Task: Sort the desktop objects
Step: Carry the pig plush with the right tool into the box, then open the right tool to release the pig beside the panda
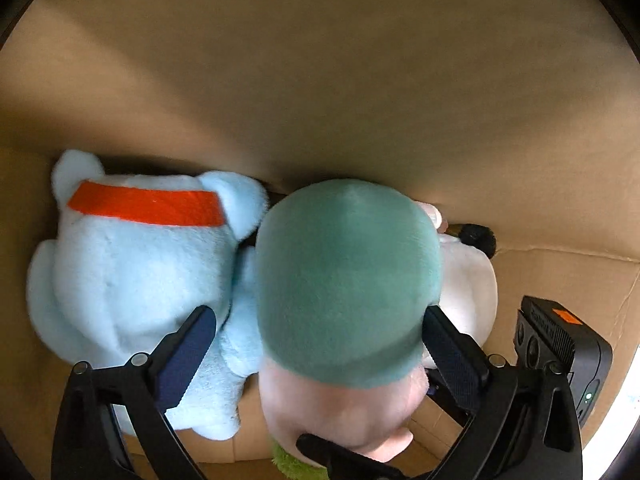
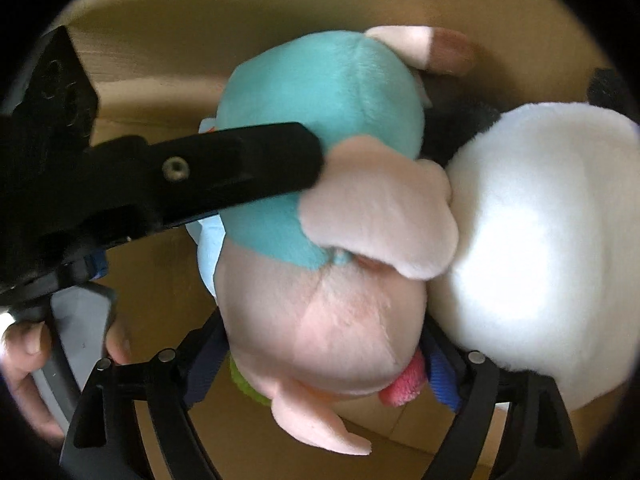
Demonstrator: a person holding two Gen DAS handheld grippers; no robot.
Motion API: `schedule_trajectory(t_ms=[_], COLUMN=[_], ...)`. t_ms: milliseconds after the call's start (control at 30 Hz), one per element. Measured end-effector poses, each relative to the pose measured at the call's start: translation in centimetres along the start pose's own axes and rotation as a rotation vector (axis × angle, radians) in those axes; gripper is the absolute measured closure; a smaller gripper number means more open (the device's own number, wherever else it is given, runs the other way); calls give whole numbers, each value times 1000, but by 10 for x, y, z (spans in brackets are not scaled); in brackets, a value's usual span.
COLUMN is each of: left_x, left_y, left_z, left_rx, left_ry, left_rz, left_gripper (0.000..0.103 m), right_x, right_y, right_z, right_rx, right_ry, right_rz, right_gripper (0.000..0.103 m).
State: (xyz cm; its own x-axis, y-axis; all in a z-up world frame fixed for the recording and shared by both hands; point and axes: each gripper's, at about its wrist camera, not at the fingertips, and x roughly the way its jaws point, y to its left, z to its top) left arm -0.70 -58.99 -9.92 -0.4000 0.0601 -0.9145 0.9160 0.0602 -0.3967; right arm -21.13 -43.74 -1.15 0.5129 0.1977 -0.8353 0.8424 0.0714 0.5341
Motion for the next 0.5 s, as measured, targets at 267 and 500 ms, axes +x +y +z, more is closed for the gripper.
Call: schedule_trajectory(t_ms=[267,500], left_x=[-52,-125], left_y=[-7,-15], left_z=[-14,-50], left_rx=[88,156], left_ry=[-46,-162], left_rz=[118,85], left_gripper=[1,1], right_x=[-2,-22], right_y=[53,98], right_z=[65,96], right_rx=[37,2], right_ry=[-53,-155], right_rz=[-146,-178], right_gripper=[16,16])
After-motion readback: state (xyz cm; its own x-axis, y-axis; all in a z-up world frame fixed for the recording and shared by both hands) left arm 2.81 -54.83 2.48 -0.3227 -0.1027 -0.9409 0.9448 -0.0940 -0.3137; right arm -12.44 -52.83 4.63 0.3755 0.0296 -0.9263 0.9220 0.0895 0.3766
